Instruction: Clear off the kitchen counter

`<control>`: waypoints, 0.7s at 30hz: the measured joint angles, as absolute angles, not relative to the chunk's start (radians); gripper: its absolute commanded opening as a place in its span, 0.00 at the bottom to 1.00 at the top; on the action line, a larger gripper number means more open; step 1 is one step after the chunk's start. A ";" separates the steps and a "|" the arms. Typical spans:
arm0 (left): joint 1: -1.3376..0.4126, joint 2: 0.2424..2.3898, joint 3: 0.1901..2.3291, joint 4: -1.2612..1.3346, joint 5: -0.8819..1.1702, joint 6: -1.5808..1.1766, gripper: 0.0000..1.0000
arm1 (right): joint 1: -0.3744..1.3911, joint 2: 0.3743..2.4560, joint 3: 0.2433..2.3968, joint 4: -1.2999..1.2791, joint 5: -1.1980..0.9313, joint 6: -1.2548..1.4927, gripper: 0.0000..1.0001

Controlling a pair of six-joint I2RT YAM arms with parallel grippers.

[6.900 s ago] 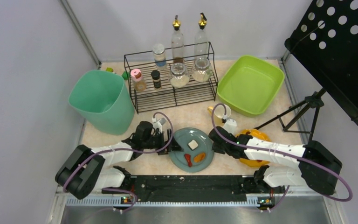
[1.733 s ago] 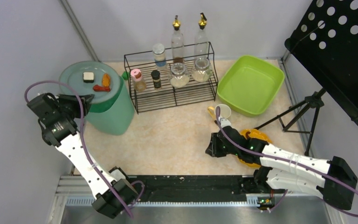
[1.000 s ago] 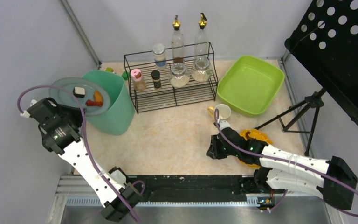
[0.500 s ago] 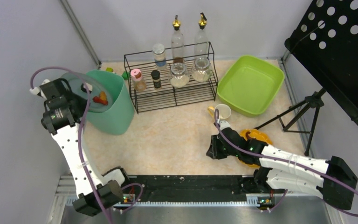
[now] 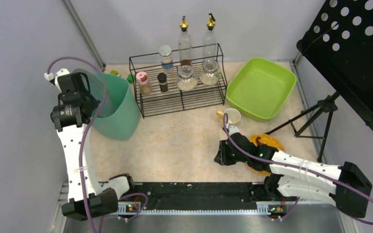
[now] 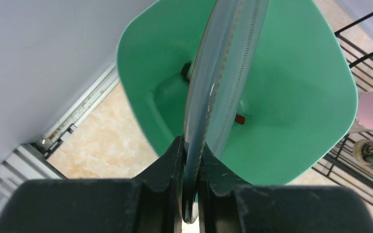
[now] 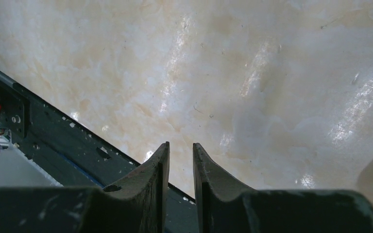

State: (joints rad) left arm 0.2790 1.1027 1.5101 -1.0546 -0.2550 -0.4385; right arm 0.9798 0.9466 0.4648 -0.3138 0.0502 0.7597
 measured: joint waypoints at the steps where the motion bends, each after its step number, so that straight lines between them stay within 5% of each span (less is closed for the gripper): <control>1: 0.258 1.105 1.511 -1.050 -0.274 -0.419 0.00 | 0.980 0.950 0.464 -0.310 0.050 0.762 0.24; 10: 0.086 1.129 1.544 -1.028 -0.407 -0.287 0.00 | 0.980 0.960 0.453 -0.281 0.051 0.772 0.25; 21: 0.009 1.211 1.833 -1.062 -0.490 -0.178 0.00 | 0.980 1.011 0.483 -0.288 0.073 0.770 0.25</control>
